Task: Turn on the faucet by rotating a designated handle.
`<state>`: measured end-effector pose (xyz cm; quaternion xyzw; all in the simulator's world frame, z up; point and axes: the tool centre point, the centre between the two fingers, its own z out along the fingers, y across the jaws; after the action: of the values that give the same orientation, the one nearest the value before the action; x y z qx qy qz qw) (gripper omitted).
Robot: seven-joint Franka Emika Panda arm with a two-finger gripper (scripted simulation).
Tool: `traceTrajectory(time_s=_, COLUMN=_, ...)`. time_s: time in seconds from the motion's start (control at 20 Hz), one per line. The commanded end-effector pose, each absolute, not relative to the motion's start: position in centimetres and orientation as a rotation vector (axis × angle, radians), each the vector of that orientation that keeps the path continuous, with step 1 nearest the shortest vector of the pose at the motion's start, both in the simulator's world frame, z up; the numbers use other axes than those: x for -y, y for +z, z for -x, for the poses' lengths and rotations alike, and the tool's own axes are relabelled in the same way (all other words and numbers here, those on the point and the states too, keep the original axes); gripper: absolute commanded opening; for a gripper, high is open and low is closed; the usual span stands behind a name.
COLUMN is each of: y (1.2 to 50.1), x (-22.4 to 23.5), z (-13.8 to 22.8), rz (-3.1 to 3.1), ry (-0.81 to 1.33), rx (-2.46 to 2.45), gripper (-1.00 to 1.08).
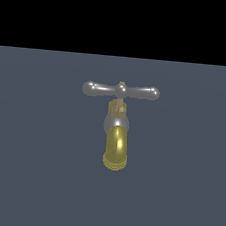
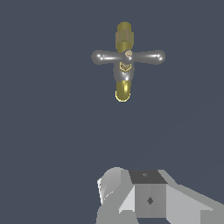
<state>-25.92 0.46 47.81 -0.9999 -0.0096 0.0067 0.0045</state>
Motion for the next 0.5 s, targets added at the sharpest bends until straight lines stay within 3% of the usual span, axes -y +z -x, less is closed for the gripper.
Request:
traceTrajectory(time_s=0.0, y=47.81, x=-0.46, z=25.92, rz=3.132, ry=0.021, rx=0.03, gripper=-1.0)
traceTrajectory(time_s=0.45, y=46.93, x=0.17, z=25.85, rz=3.131, ry=0.021, rx=0.106, gripper=-1.0)
